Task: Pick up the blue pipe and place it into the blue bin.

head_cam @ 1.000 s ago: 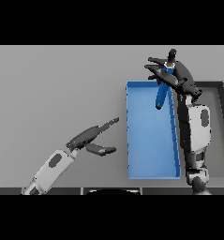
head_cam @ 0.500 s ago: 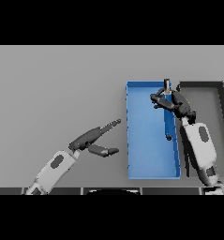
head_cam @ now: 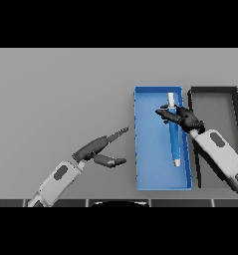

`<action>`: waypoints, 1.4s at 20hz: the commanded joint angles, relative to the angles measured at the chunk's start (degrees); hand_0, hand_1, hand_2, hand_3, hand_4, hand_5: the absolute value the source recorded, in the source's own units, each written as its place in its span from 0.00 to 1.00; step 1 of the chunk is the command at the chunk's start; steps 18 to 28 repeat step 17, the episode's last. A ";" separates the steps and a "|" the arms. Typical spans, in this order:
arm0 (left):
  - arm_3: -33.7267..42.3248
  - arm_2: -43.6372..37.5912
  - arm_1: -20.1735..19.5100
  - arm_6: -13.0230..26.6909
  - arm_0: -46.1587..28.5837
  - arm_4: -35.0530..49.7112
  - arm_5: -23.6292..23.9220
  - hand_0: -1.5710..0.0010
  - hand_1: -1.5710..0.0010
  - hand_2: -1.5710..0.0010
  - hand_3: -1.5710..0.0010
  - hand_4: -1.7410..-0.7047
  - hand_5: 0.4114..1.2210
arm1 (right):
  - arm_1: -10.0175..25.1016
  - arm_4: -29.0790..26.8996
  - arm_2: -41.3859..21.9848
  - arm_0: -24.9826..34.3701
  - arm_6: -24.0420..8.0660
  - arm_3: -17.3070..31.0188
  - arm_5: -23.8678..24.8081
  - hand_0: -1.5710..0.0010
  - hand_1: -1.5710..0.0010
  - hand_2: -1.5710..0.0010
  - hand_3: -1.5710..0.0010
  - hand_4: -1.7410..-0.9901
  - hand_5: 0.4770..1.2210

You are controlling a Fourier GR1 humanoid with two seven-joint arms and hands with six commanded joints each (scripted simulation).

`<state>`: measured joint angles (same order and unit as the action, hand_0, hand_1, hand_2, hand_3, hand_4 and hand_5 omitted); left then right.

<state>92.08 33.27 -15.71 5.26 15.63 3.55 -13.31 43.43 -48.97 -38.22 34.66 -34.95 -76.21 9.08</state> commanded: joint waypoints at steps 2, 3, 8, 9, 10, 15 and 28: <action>0.43 0.10 -0.49 -0.54 -0.51 0.00 -0.21 1.00 1.00 1.00 1.00 0.88 0.08 | -0.20 1.97 -1.37 1.05 0.00 0.38 -0.20 0.87 0.88 0.89 0.93 0.72 0.66; 1.28 0.21 -0.63 -0.75 -1.07 0.04 -0.01 1.00 1.00 1.00 1.00 0.88 0.08 | 0.76 2.26 -2.74 1.69 0.00 -0.14 -0.17 0.90 0.91 0.91 0.94 0.73 0.61; 1.61 0.07 -0.81 -0.30 -0.95 -0.01 0.23 1.00 1.00 1.00 1.00 0.88 0.07 | 1.22 1.94 -5.05 3.45 -0.01 0.54 0.85 0.96 0.97 0.97 0.98 0.74 0.46; 1.85 0.01 -1.04 0.04 -1.10 0.09 0.22 1.00 1.00 1.00 1.00 0.88 0.07 | 1.37 2.06 -5.64 3.83 0.00 0.48 1.33 0.97 0.98 0.98 0.99 0.74 0.44; 1.34 0.06 -0.73 0.25 -0.73 0.07 0.14 1.00 1.00 1.00 1.00 0.88 0.07 | 1.83 2.23 -5.68 3.36 0.48 0.24 1.07 0.97 0.98 0.98 0.99 0.74 0.43; 1.52 0.43 -0.49 0.35 -0.44 -0.47 0.31 1.00 1.00 1.00 1.00 0.88 0.08 | 1.49 2.65 -6.08 2.92 1.24 -0.15 1.23 0.99 0.99 0.99 0.99 0.74 0.39; 2.26 0.06 -0.81 0.56 -0.16 0.18 0.15 1.00 1.00 1.00 1.00 0.88 0.08 | 1.46 2.75 -6.26 2.88 1.24 -0.29 0.96 0.99 0.99 0.99 0.99 0.74 0.39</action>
